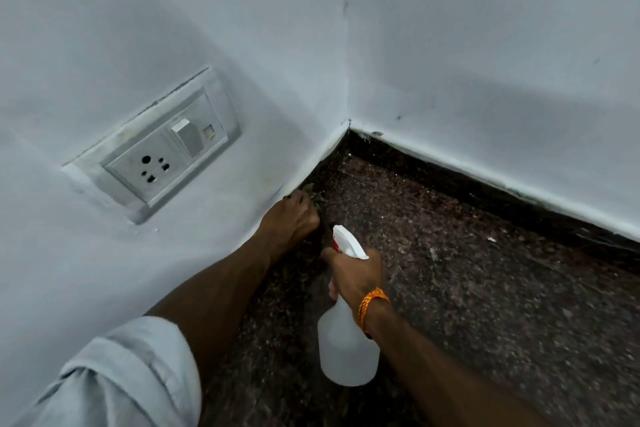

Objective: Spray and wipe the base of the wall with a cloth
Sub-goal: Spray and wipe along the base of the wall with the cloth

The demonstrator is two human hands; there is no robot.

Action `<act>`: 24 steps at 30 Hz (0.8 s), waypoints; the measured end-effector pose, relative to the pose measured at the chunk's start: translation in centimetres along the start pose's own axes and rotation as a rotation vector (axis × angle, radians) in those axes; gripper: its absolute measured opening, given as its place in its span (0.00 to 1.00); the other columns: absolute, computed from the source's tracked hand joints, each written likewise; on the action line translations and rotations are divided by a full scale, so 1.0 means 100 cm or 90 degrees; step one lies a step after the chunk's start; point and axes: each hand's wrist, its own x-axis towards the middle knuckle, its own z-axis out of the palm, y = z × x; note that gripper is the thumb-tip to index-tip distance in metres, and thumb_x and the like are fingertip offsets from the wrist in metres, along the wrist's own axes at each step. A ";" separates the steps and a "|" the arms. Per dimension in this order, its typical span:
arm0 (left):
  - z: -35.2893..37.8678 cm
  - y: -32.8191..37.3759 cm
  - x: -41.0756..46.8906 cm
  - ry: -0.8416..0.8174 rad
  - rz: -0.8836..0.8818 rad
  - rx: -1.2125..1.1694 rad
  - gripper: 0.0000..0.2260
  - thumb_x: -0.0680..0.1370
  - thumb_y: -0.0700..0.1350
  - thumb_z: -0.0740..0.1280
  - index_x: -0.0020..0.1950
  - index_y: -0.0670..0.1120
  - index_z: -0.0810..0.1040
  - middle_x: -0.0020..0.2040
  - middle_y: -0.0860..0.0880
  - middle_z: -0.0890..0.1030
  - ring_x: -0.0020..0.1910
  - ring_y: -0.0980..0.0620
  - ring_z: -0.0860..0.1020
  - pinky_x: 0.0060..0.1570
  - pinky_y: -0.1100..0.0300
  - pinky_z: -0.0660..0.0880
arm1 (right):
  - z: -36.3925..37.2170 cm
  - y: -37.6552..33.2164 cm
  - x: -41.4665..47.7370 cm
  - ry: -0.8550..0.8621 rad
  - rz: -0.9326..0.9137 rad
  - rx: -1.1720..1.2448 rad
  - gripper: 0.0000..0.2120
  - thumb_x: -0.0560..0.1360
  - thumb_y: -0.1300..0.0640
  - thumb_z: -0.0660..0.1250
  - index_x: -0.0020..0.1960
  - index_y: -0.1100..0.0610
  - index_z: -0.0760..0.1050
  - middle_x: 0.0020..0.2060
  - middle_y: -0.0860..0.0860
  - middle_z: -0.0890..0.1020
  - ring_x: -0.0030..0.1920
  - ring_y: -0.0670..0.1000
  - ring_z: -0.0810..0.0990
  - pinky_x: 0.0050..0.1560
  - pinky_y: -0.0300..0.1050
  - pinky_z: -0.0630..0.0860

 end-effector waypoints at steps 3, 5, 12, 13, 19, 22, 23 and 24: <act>0.020 0.012 -0.038 -0.033 0.031 0.007 0.15 0.70 0.32 0.58 0.48 0.33 0.83 0.47 0.33 0.82 0.39 0.40 0.80 0.29 0.55 0.77 | -0.003 -0.010 0.004 -0.006 -0.008 0.014 0.14 0.75 0.62 0.71 0.36 0.54 0.69 0.30 0.62 0.78 0.24 0.54 0.75 0.29 0.45 0.75; 0.025 0.018 -0.054 -0.028 0.060 0.013 0.17 0.70 0.32 0.56 0.45 0.35 0.84 0.47 0.33 0.83 0.39 0.40 0.81 0.29 0.56 0.76 | -0.004 -0.014 0.010 -0.002 -0.020 0.014 0.14 0.75 0.62 0.71 0.35 0.55 0.70 0.29 0.62 0.77 0.22 0.53 0.74 0.26 0.43 0.74; 0.006 0.004 0.027 -0.007 -0.033 -0.035 0.11 0.69 0.33 0.60 0.37 0.41 0.82 0.36 0.41 0.81 0.33 0.46 0.77 0.26 0.60 0.73 | -0.005 -0.030 0.018 -0.002 -0.024 0.044 0.08 0.74 0.62 0.72 0.38 0.59 0.75 0.27 0.61 0.76 0.20 0.51 0.72 0.22 0.39 0.72; 0.009 0.003 0.025 -0.037 -0.018 -0.021 0.12 0.69 0.33 0.59 0.37 0.40 0.82 0.38 0.39 0.82 0.33 0.45 0.77 0.27 0.59 0.74 | -0.006 -0.033 0.018 -0.005 -0.019 0.051 0.07 0.74 0.62 0.72 0.40 0.61 0.76 0.28 0.60 0.76 0.20 0.50 0.72 0.22 0.39 0.71; 0.008 0.007 -0.035 -0.088 0.066 0.005 0.20 0.65 0.38 0.56 0.45 0.37 0.86 0.45 0.35 0.84 0.36 0.40 0.83 0.29 0.57 0.78 | -0.032 -0.059 0.026 0.002 -0.015 0.070 0.08 0.73 0.61 0.73 0.47 0.63 0.76 0.25 0.58 0.75 0.16 0.48 0.71 0.20 0.37 0.68; -0.015 -0.002 -0.038 -0.186 0.038 -0.005 0.19 0.65 0.38 0.56 0.39 0.38 0.86 0.43 0.36 0.85 0.32 0.42 0.82 0.21 0.58 0.74 | -0.050 -0.082 0.011 -0.041 -0.020 0.054 0.12 0.75 0.62 0.73 0.42 0.53 0.69 0.27 0.58 0.77 0.19 0.49 0.72 0.21 0.39 0.70; -0.022 -0.004 -0.034 -0.213 0.035 0.007 0.18 0.65 0.38 0.56 0.37 0.38 0.86 0.42 0.36 0.84 0.30 0.41 0.82 0.19 0.58 0.73 | -0.059 -0.091 0.008 -0.050 -0.024 0.044 0.13 0.75 0.61 0.73 0.42 0.52 0.69 0.28 0.59 0.77 0.19 0.49 0.72 0.21 0.38 0.70; -0.030 -0.006 -0.029 -0.225 0.036 0.027 0.18 0.65 0.37 0.55 0.36 0.38 0.86 0.40 0.35 0.84 0.30 0.41 0.81 0.19 0.57 0.73 | -0.067 -0.097 0.007 -0.054 -0.026 0.035 0.13 0.75 0.61 0.73 0.42 0.53 0.69 0.28 0.59 0.77 0.18 0.49 0.72 0.21 0.37 0.70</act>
